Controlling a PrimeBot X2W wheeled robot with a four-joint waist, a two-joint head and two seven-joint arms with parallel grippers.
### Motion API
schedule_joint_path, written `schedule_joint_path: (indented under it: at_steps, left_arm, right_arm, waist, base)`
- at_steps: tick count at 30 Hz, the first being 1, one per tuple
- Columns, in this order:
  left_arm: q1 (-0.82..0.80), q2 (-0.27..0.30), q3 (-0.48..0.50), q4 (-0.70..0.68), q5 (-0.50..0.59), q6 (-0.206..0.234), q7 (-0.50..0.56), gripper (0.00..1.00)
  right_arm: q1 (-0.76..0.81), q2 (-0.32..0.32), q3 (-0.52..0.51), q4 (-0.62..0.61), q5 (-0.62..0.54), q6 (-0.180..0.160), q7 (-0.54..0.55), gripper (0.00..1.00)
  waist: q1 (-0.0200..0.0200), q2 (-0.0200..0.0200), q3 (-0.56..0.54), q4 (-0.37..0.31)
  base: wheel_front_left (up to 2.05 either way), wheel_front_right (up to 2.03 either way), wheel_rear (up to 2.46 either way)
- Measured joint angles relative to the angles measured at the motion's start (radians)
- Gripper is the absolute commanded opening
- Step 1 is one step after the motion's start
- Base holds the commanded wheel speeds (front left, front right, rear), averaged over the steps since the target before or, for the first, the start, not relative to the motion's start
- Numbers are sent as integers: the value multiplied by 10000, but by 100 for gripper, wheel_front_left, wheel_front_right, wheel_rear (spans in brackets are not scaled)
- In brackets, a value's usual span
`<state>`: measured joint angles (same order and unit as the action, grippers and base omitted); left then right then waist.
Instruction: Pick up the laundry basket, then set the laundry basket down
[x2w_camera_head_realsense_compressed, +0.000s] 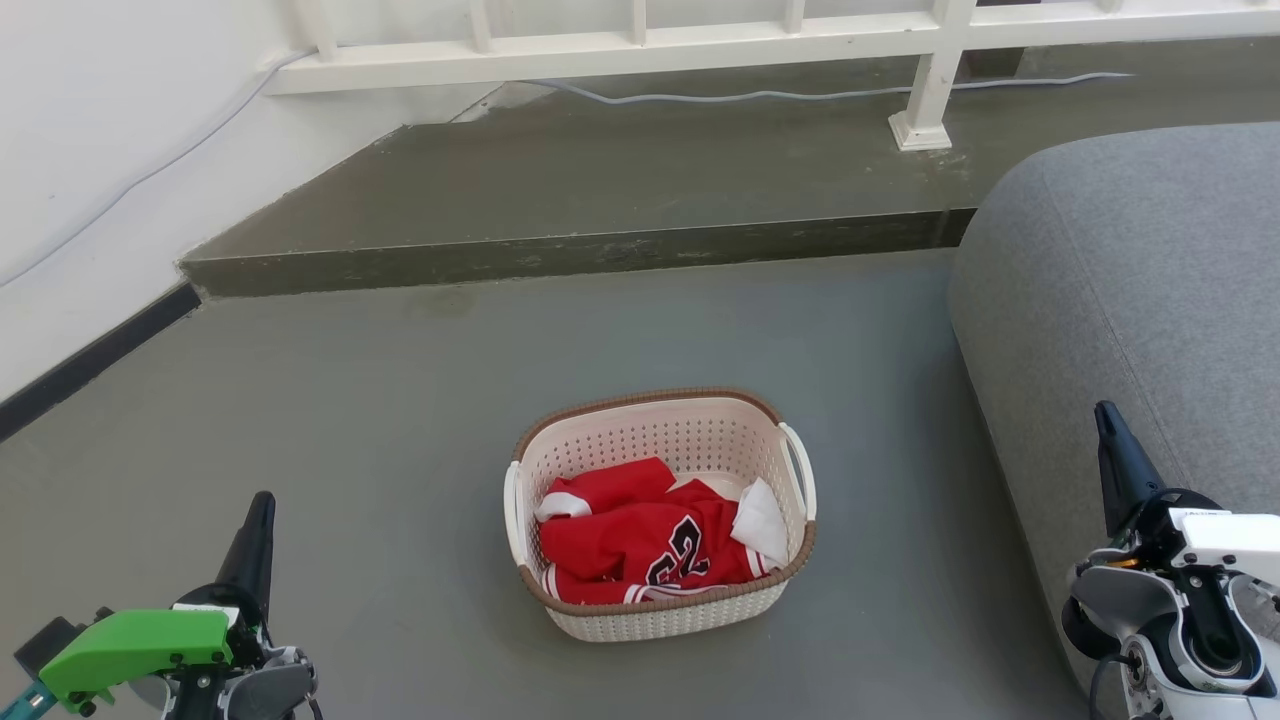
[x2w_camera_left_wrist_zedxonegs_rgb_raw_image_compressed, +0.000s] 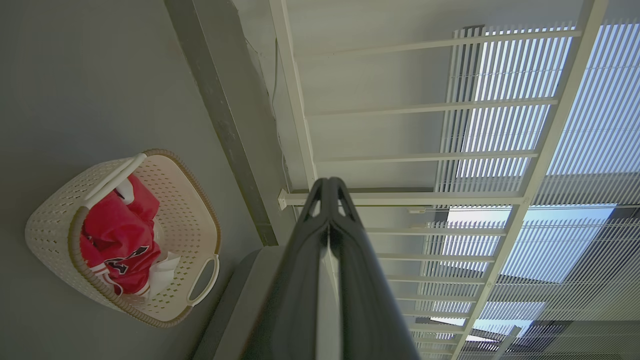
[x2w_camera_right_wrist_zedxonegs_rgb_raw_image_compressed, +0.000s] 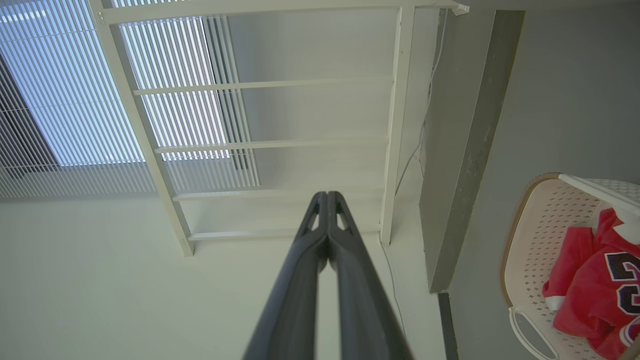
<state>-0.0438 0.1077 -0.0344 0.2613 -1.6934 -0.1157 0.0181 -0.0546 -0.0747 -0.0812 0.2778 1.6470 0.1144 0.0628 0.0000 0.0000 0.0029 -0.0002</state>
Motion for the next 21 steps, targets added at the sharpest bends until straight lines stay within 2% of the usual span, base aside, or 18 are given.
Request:
schedule_joint_path:
  at_steps: [21]
  left_arm:
    - [-22,-2,21,63,0,-42,6,0]
  right_arm:
    - [-2,12,-12,33,0,0,10,0]
  waist:
    - [-1,0,-2,1]
  base:
    - [0,0,0]
